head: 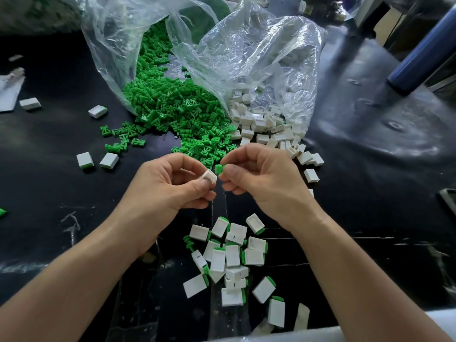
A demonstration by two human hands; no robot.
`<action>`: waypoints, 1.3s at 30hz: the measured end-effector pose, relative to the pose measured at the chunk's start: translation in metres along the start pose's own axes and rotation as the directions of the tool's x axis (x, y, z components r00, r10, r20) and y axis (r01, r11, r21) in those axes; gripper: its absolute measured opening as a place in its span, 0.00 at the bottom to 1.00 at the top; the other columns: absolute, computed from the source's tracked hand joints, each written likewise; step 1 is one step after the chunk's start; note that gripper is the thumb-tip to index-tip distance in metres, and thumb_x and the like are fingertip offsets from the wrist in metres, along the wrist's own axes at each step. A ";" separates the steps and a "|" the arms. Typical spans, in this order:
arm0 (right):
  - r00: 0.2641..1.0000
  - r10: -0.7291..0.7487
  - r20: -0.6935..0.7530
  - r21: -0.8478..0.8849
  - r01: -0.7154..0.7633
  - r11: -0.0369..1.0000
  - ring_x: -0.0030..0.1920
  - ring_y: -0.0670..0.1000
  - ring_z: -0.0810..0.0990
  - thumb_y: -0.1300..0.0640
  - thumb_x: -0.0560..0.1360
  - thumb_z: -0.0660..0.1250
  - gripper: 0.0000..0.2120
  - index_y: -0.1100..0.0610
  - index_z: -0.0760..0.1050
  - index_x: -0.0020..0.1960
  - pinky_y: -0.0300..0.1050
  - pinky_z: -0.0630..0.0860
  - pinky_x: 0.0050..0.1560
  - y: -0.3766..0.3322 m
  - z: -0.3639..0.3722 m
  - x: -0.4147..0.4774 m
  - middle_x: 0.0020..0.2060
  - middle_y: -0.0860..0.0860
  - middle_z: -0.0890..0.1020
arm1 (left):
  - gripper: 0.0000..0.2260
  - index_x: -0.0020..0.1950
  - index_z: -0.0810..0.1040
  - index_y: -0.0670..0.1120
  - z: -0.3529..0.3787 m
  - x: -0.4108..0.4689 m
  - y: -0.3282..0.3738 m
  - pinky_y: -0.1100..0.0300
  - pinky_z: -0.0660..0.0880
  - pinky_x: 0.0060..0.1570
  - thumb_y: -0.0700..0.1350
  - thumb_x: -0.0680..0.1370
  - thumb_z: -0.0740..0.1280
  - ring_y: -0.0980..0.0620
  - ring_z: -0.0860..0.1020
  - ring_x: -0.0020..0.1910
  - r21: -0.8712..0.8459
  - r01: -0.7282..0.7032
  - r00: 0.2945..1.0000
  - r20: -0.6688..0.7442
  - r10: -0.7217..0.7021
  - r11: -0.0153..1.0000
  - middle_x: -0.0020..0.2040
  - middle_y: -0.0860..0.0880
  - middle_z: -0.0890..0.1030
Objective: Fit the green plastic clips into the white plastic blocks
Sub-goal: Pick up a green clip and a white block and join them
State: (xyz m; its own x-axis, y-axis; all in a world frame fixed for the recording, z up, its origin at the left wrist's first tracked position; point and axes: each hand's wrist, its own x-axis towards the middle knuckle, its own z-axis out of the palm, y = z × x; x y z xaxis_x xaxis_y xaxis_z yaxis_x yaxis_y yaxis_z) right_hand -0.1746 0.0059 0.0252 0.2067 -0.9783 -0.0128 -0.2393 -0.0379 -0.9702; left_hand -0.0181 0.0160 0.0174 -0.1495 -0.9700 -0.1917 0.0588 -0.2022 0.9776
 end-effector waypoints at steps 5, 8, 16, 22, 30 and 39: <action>1.000 -0.026 -0.001 -0.089 0.025 0.996 0.34 0.47 0.81 0.64 0.73 0.68 0.10 0.49 0.75 0.39 0.35 0.74 0.37 0.004 0.002 0.001 0.34 0.51 0.82 | 0.07 0.39 0.78 0.42 0.000 0.001 0.000 0.65 0.78 0.31 0.41 0.63 0.70 0.51 0.82 0.33 0.011 -0.008 1.000 -0.005 0.008 1.000 0.36 0.42 0.84; 0.999 -0.038 -0.001 -0.126 0.037 0.991 0.34 0.47 0.81 0.64 0.73 0.68 0.11 0.49 0.75 0.39 0.37 0.74 0.38 0.006 0.002 0.002 0.33 0.50 0.82 | 0.04 0.40 0.78 0.41 -0.001 0.001 -0.001 0.65 0.78 0.31 0.37 0.67 0.70 0.51 0.82 0.33 0.023 -0.006 1.000 -0.002 0.006 1.000 0.36 0.42 0.83; 0.998 -0.051 0.025 -0.179 0.054 0.982 0.33 0.46 0.81 0.63 0.72 0.68 0.11 0.47 0.75 0.38 0.42 0.78 0.40 0.009 0.003 0.002 0.32 0.49 0.81 | 0.03 0.40 0.78 0.41 -0.001 0.000 0.001 0.65 0.78 0.32 0.36 0.68 0.70 0.52 0.82 0.33 0.044 -0.025 1.000 -0.007 0.025 0.999 0.34 0.45 0.83; 0.999 0.014 0.036 -0.234 -0.005 0.972 0.31 0.45 0.79 0.59 0.75 0.65 0.09 0.50 0.75 0.37 0.41 0.77 0.37 0.006 0.003 0.000 0.30 0.48 0.80 | 0.04 0.40 0.78 0.41 -0.001 -0.001 0.001 0.65 0.78 0.31 0.37 0.66 0.70 0.52 0.82 0.32 0.043 -0.032 0.999 -0.009 0.033 0.999 0.34 0.43 0.83; 0.997 -0.041 0.071 -0.370 0.065 0.927 0.36 0.55 0.77 0.58 0.77 0.61 0.09 0.52 0.72 0.38 0.55 0.75 0.43 -0.001 0.006 -0.004 0.32 0.51 0.78 | 0.06 0.40 0.79 0.39 -0.001 -0.002 0.002 0.65 0.77 0.28 0.40 0.66 0.69 0.52 0.81 0.29 0.048 0.003 0.999 0.042 -0.005 0.999 0.33 0.43 0.83; 0.961 -0.143 0.237 -0.667 0.268 0.695 0.37 0.52 0.68 0.59 0.77 0.60 0.07 0.53 0.66 0.40 0.46 0.62 0.38 -0.007 0.007 -0.008 0.32 0.46 0.68 | 0.03 0.37 0.80 0.40 -0.005 -0.002 -0.002 0.63 0.77 0.28 0.34 0.70 0.70 0.52 0.80 0.27 0.311 -0.130 0.989 0.104 0.102 0.941 0.32 0.42 0.82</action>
State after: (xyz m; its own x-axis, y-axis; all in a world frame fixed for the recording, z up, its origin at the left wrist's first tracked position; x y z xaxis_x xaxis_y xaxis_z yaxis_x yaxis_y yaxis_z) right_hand -0.1675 0.0157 0.0302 0.4576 -0.8865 0.0689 -0.7437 -0.4241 -0.5167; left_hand -0.0126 0.0180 0.0154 -0.2447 -0.9662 -0.0809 -0.2326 -0.0225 0.9723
